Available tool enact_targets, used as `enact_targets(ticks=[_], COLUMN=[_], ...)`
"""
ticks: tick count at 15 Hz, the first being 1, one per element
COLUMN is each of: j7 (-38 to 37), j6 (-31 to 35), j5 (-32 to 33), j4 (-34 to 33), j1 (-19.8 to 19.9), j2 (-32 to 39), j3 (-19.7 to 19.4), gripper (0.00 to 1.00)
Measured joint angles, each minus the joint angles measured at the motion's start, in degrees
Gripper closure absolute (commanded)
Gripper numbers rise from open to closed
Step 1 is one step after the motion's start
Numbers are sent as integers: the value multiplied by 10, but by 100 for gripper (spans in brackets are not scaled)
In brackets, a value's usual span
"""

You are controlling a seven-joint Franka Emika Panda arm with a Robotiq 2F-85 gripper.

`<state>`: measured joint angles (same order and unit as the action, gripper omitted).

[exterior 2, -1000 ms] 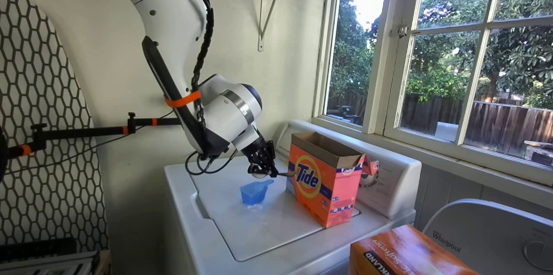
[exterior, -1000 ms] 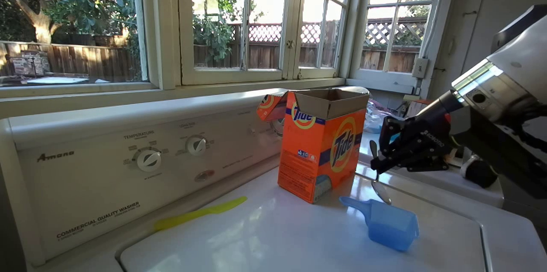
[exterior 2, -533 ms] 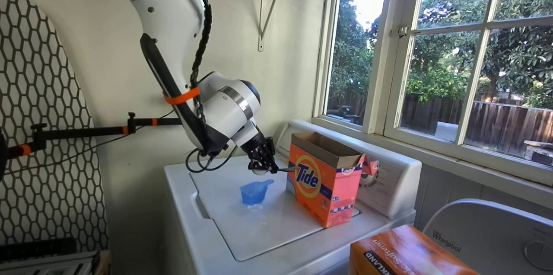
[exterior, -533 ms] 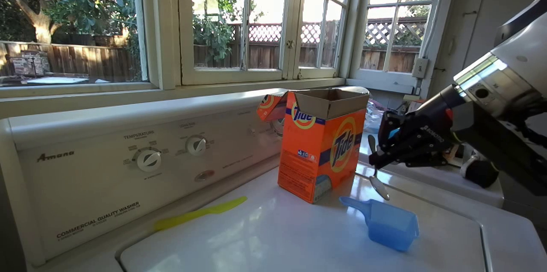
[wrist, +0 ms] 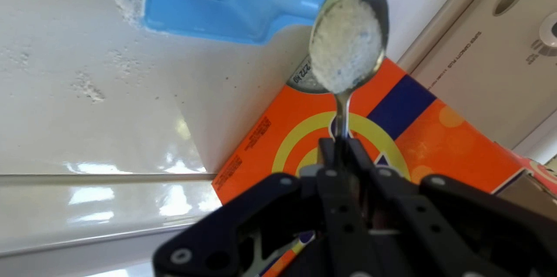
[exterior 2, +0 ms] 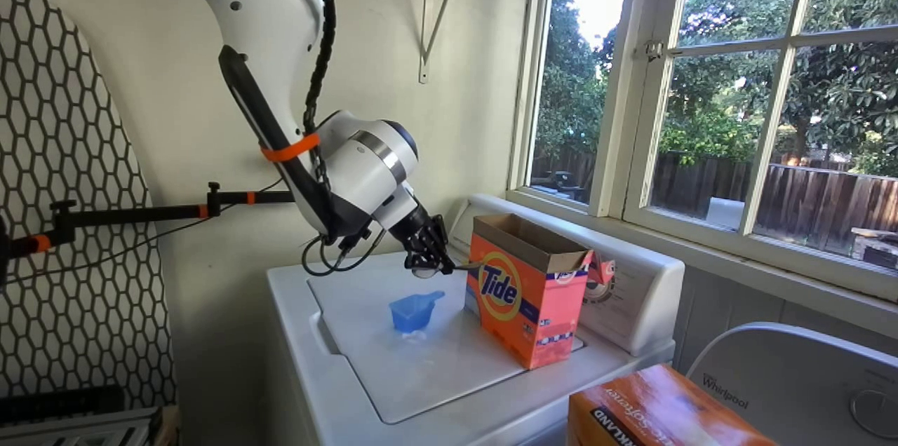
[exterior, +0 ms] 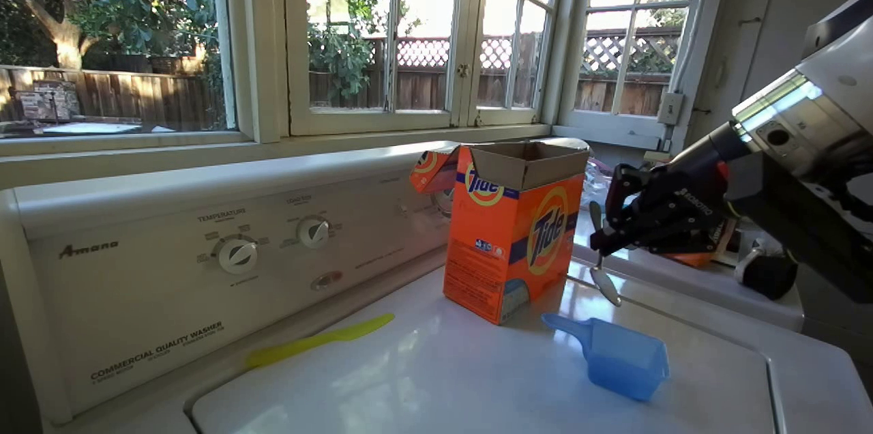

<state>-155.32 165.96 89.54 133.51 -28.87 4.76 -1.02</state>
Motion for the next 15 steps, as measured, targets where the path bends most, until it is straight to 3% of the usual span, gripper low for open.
enact_targets(ticks=[15], j7=[0], j6=[-46], j5=[21], j4=[23], j1=[-2], j2=[-17], j3=[13], gripper=[98])
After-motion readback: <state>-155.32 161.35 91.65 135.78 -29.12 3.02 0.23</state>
